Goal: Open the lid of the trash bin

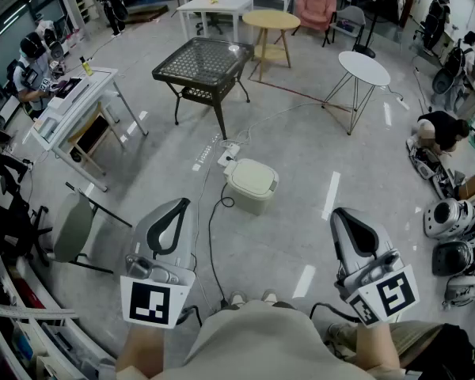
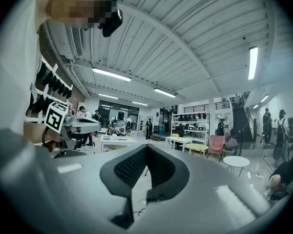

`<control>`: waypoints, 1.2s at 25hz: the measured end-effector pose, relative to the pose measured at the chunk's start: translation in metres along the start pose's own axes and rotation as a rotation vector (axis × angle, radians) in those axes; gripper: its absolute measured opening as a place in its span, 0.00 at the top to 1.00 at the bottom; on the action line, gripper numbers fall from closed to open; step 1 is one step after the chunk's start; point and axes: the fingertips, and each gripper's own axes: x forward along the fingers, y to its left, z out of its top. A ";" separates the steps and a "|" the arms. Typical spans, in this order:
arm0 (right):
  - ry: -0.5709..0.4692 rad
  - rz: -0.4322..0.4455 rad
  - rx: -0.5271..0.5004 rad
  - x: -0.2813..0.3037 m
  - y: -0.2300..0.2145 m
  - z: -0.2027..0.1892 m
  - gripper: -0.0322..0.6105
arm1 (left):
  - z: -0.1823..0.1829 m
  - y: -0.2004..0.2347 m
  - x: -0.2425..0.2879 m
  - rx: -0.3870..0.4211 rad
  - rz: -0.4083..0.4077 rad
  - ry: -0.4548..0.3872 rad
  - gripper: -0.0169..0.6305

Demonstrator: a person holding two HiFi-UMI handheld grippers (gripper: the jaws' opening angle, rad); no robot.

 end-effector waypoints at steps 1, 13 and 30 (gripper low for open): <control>-0.002 -0.001 0.007 0.002 0.000 -0.001 0.95 | -0.002 0.001 0.001 0.000 0.000 0.001 0.97; 0.012 -0.011 0.030 0.029 0.008 -0.008 0.95 | -0.024 0.027 0.001 -0.021 0.005 0.013 0.97; 0.088 -0.038 0.071 0.092 -0.013 -0.043 0.95 | -0.053 0.059 0.055 -0.031 -0.049 0.044 0.97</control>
